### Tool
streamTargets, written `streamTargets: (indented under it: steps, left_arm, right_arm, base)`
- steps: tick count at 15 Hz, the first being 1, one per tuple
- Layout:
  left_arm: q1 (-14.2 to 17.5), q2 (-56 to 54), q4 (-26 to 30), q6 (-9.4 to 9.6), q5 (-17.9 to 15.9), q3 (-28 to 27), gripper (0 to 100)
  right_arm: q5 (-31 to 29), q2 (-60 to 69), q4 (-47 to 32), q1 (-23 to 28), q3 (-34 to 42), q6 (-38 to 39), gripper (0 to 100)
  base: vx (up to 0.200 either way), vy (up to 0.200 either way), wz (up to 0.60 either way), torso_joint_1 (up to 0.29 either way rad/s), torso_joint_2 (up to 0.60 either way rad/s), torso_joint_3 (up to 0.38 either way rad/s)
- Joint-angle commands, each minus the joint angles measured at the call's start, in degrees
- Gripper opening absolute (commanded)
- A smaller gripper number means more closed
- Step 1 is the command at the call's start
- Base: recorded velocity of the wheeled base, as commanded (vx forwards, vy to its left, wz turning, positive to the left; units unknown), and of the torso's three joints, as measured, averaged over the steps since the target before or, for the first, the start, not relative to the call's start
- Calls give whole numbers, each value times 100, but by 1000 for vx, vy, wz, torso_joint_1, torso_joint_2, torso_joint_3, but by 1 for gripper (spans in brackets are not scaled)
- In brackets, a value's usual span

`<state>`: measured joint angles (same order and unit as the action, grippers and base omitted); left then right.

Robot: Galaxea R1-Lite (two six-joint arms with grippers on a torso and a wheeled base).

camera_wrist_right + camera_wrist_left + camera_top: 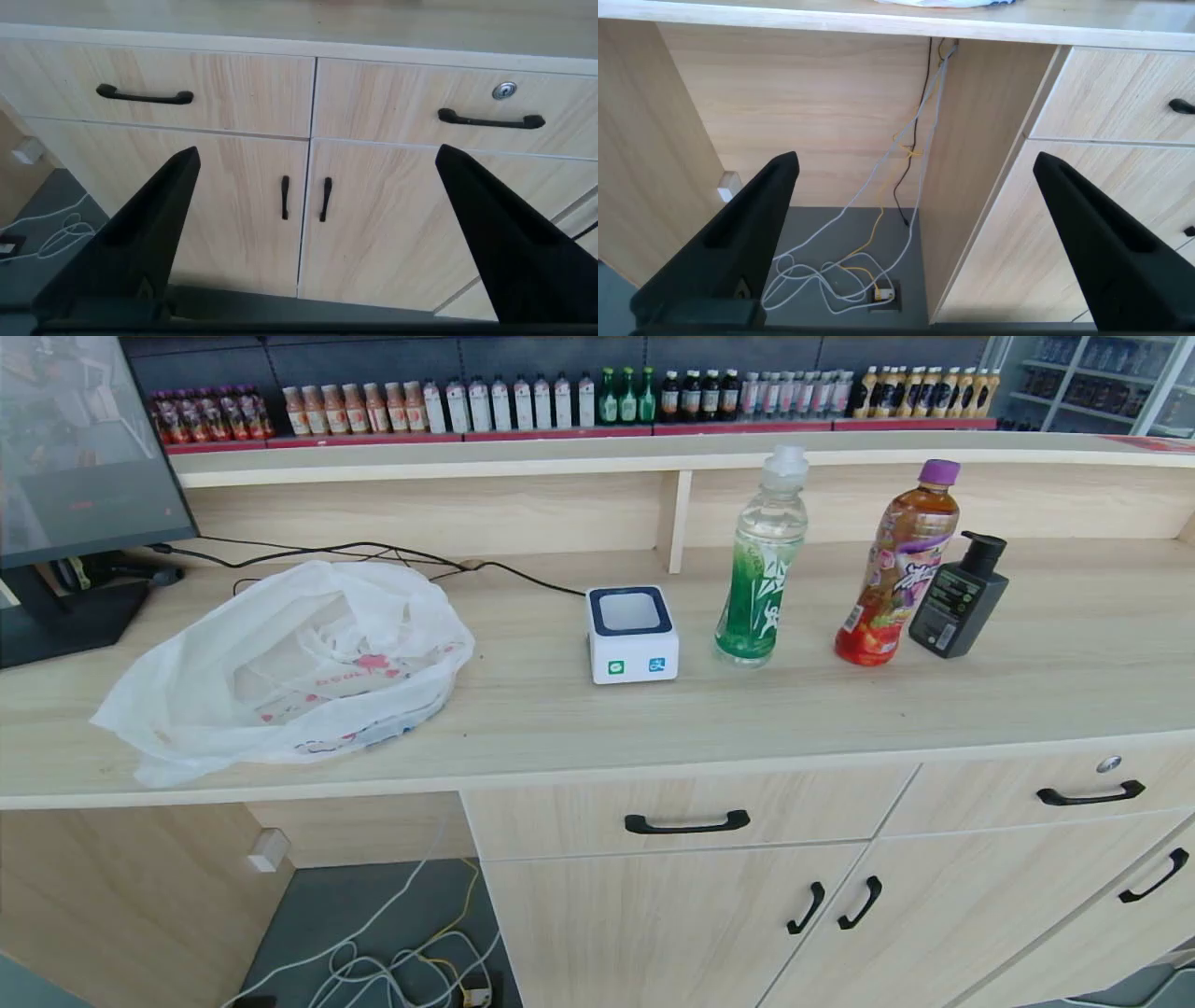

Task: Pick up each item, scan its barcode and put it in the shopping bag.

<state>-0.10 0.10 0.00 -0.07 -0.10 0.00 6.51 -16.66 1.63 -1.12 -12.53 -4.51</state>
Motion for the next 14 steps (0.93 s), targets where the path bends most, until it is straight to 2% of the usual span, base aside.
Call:
streamTargets:
  steps: [1, 3, 4, 7, 11, 12, 14]
  left_arm:
    - [1, -1, 0, -1, 1, 0, 100]
    - [1, -1, 0, -1, 1, 0, 100]
    - [1, -1, 0, -1, 1, 0, 100]
    - [1, -1, 0, -1, 1, 0, 100]
    - [1, -1, 0, -1, 1, 0, 100]
    - [1, -1, 0, -1, 1, 0, 100]
    - [1, -1, 0, -1, 1, 0, 100]
  right_arm:
    - [202, -918, 48, -28, -294, 3, 100]
    - [219, -1278, 92, -143, -478, -6, 100]
    - [219, -1656, 250, -433, -540, -32, 100]
    - [219, -2447, 891, -547, -531, -32, 100]
    - [219, -3818, 2254, -652, -557, 3, 100]
    - [219, -4363, 2895, -837, -566, 12, 100]
    - [219, -5426, 4091, -890, -724, -15, 100]
  base:
    - [0, 0, 0, 0, 0, 0]
    - [0, 0, 0, 0, 0, 0]
    - [0, 0, 0, 0, 0, 0]
    - [0, 0, 0, 0, 0, 0]
    - [0, 0, 0, 0, 0, 0]
    - [0, 0, 0, 0, 0, 0]
    - [0, 0, 0, 0, 0, 0]
